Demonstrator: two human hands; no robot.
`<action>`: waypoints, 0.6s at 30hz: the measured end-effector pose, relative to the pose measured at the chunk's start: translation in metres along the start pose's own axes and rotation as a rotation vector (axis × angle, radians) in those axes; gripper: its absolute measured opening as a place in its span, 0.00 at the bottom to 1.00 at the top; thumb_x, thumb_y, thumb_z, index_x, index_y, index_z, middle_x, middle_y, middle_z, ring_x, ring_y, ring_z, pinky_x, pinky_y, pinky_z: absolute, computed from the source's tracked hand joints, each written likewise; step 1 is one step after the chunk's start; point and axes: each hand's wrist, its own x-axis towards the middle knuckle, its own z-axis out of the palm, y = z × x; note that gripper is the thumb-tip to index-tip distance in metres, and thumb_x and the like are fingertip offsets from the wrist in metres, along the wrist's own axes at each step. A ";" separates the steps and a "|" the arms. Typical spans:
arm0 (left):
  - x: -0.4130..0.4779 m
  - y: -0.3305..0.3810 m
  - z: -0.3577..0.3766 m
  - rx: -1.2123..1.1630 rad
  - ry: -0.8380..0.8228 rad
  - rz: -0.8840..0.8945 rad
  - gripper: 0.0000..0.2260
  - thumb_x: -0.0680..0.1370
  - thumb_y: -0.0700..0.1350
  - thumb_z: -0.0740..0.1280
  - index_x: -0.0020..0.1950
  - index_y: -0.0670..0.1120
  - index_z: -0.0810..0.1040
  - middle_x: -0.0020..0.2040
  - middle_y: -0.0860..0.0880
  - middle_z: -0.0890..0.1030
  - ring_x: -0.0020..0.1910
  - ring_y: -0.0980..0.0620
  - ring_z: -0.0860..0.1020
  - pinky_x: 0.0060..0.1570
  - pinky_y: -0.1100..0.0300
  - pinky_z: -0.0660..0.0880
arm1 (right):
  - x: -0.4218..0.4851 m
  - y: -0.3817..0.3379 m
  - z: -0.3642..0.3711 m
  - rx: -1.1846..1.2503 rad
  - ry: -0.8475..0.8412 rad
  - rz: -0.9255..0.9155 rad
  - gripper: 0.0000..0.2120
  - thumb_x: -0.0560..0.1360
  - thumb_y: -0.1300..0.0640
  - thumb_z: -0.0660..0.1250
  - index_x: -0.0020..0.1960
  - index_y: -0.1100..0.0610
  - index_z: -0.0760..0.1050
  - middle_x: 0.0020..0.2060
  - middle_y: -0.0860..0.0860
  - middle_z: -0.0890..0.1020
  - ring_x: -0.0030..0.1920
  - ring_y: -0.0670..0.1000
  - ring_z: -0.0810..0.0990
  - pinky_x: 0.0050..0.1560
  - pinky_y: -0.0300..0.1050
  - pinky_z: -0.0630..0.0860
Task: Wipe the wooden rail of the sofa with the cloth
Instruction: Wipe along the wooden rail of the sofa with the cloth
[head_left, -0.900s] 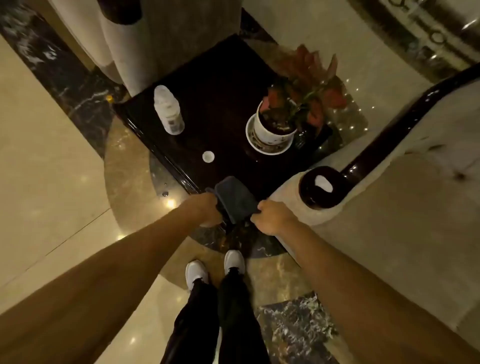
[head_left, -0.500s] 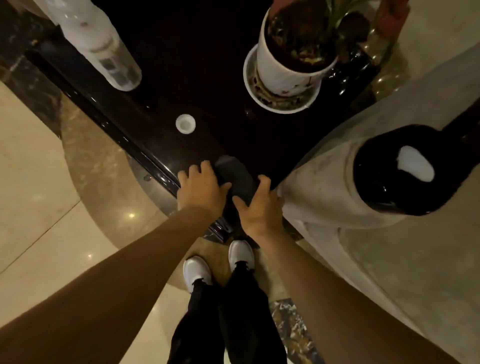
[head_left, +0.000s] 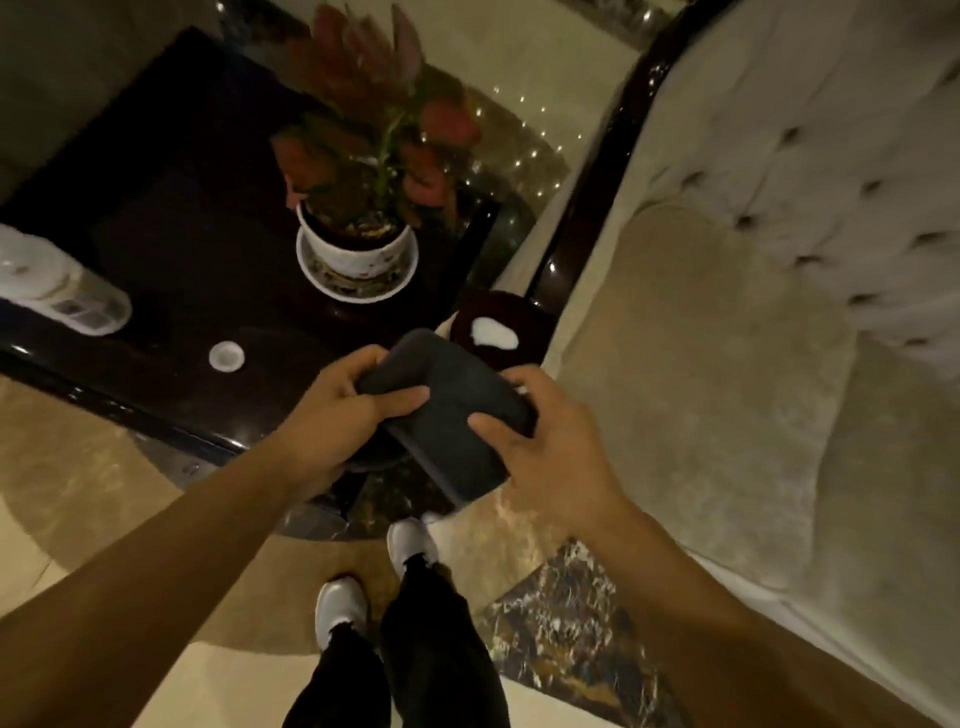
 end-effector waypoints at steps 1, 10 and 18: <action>-0.001 0.018 0.013 -0.016 -0.001 0.056 0.10 0.69 0.44 0.76 0.47 0.46 0.79 0.45 0.42 0.83 0.47 0.42 0.82 0.47 0.47 0.80 | -0.001 -0.008 -0.019 -0.035 0.090 -0.061 0.15 0.76 0.51 0.72 0.61 0.47 0.73 0.47 0.40 0.81 0.45 0.36 0.80 0.42 0.32 0.78; 0.041 0.045 0.047 0.467 0.372 0.321 0.06 0.79 0.49 0.64 0.44 0.50 0.78 0.39 0.54 0.80 0.40 0.58 0.78 0.39 0.58 0.73 | 0.065 -0.007 -0.024 -0.732 0.262 -0.260 0.26 0.79 0.38 0.58 0.76 0.43 0.65 0.77 0.58 0.64 0.76 0.64 0.58 0.74 0.63 0.57; 0.060 -0.028 0.034 0.360 0.166 0.272 0.27 0.71 0.33 0.65 0.69 0.49 0.74 0.62 0.49 0.80 0.63 0.51 0.77 0.65 0.46 0.73 | 0.095 0.028 0.015 -0.747 0.391 -0.263 0.26 0.83 0.45 0.45 0.79 0.49 0.59 0.81 0.55 0.56 0.81 0.60 0.47 0.78 0.65 0.47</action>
